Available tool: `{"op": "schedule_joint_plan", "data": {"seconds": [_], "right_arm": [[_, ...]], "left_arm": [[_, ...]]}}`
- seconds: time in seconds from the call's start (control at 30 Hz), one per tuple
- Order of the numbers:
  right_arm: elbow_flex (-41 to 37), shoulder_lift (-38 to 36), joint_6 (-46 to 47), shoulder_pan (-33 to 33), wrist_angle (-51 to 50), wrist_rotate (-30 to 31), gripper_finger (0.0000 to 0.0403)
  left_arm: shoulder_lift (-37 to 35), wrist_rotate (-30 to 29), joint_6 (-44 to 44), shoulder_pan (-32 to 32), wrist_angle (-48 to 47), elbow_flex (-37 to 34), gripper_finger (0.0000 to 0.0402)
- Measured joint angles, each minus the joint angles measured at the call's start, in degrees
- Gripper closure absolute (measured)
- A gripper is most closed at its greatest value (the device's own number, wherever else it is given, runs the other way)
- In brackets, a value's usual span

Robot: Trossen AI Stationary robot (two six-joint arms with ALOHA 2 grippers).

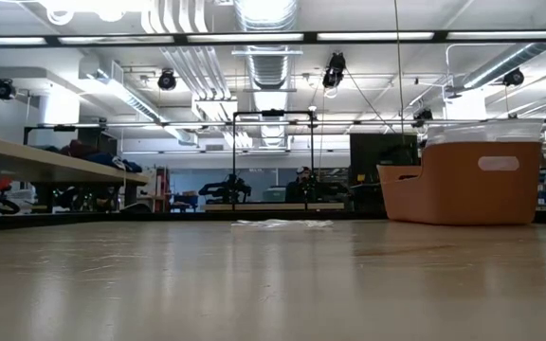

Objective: Roll bandage
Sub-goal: Roll the green bandage

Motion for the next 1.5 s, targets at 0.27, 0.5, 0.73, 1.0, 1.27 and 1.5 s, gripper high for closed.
{"op": "schedule_joint_plan", "data": {"seconds": [0.27,0.5,0.73,1.0,1.27,1.5], "right_arm": [[0.0,-1.3,2.1,0.4,-3.7,-7.2,0.0399],[0.0,-2.0,4.5,0.5,-6.8,-7.9,0.0399],[0.0,-2.2,3.5,0.5,-8.9,-8.4,0.0387],[-0.1,-3.9,2.2,1.6,-13.6,-9.8,0.0382],[-0.1,-5.7,2.8,2.8,-12.7,-7.9,0.0367],[-3.3,-5.6,4.0,3.6,-10.3,-2.4,0.0321]], "left_arm": [[-0.1,1.1,-0.8,-0.1,-1.4,0.0,0.0400],[0.4,2.0,-1.7,0.0,-1.5,0.0,0.0400],[0.4,2.0,-1.7,0.0,-1.8,0.0,0.0400],[-1.6,1.9,-1.8,-0.1,-1.7,0.6,0.0400],[-3.7,1.9,-1.8,-0.2,-2.3,0.3,0.0400],[-2.9,2.0,0.9,-0.3,-3.4,-0.1,0.0400]]}}
